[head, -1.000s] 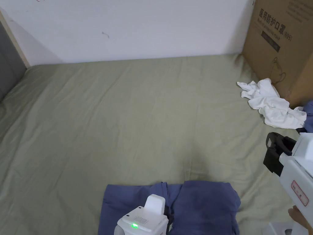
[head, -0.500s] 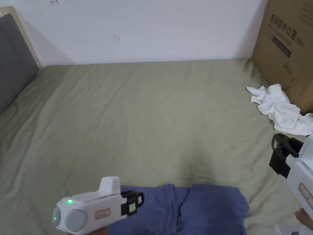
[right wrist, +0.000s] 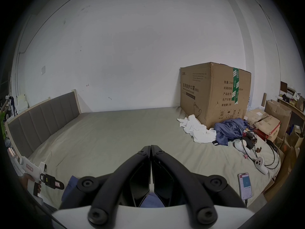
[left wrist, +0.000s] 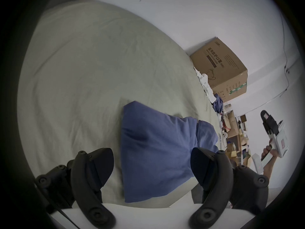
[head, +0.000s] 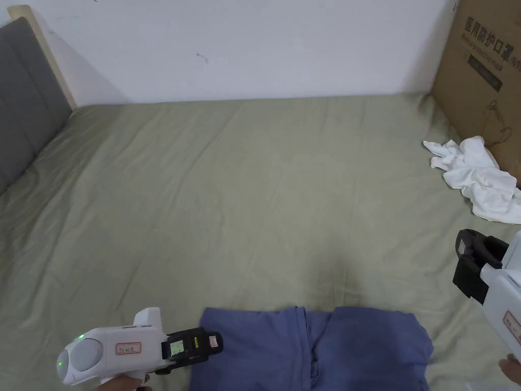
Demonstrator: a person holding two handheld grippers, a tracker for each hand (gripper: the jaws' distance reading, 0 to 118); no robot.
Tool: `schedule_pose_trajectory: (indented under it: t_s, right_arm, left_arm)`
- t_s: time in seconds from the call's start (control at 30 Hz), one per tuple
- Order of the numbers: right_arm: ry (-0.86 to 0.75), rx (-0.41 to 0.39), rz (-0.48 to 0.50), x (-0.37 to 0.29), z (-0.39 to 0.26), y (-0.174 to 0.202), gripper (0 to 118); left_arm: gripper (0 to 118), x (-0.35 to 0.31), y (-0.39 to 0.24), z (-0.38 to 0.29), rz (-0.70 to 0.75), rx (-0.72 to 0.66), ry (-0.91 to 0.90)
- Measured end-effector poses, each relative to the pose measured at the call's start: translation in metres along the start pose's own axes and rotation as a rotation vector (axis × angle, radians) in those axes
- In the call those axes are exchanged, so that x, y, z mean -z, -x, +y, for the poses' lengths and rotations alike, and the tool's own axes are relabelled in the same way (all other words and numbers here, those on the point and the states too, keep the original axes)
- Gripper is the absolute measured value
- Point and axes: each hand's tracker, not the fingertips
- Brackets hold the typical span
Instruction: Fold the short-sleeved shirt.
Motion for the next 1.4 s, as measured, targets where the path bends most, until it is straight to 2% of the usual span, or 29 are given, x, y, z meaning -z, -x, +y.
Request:
schedule_pose_trajectory:
  t_s: [0.07,0.13,0.2,0.33,0.47,0.57,0.73,0.83,1.0,1.1,1.23,1.4]
  right_arm:
    - [0.005,-0.003,-0.007,0.001,-0.001,-0.001,0]
    - [0.009,0.001,-0.014,0.002,-0.002,-0.003,0]
    - [0.011,0.003,-0.02,0.002,-0.002,-0.004,0]
    - [0.012,-0.004,-0.033,0.002,-0.002,-0.008,0]
    - [0.015,-0.001,-0.038,0.003,-0.002,-0.01,0]
    - [0.012,-0.002,-0.035,0.003,-0.001,-0.01,0]
    - [0.005,0.0,-0.026,0.003,0.001,-0.008,0]
    - [-0.001,0.003,-0.016,0.004,0.003,-0.006,0]
    - [-0.016,0.0,0.005,0.003,0.007,-0.001,0]
    - [-0.021,-0.003,0.02,0.003,0.008,0.0,0]
    - [-0.025,-0.003,0.036,0.002,0.007,0.002,0]
    - [-0.03,0.002,0.041,-0.005,0.006,-0.001,0]
  left_arm:
    - [91,0.006,0.007,0.002,-0.002,0.001,0.004]
    - [67,0.013,0.004,-0.003,0.035,0.025,0.011]
    - [61,0.018,0.005,-0.003,0.039,0.05,0.014]
    - [32,0.021,-0.003,-0.01,0.051,0.068,0.016]
    - [15,0.017,-0.016,-0.014,0.093,0.107,-0.015]
    - [12,0.009,-0.035,-0.016,0.158,0.167,-0.023]
    - [9,-0.015,-0.06,-0.011,0.162,0.177,-0.052]
    - [8,-0.038,-0.054,-0.003,0.18,0.175,-0.083]
    - [8,-0.092,-0.025,0.008,0.306,0.133,-0.12]
    - [8,-0.114,-0.029,0.01,0.376,0.17,-0.121]
    - [9,-0.113,-0.083,0.01,0.363,0.226,-0.107]
    - [8,-0.079,-0.166,0.012,0.37,0.341,-0.03]
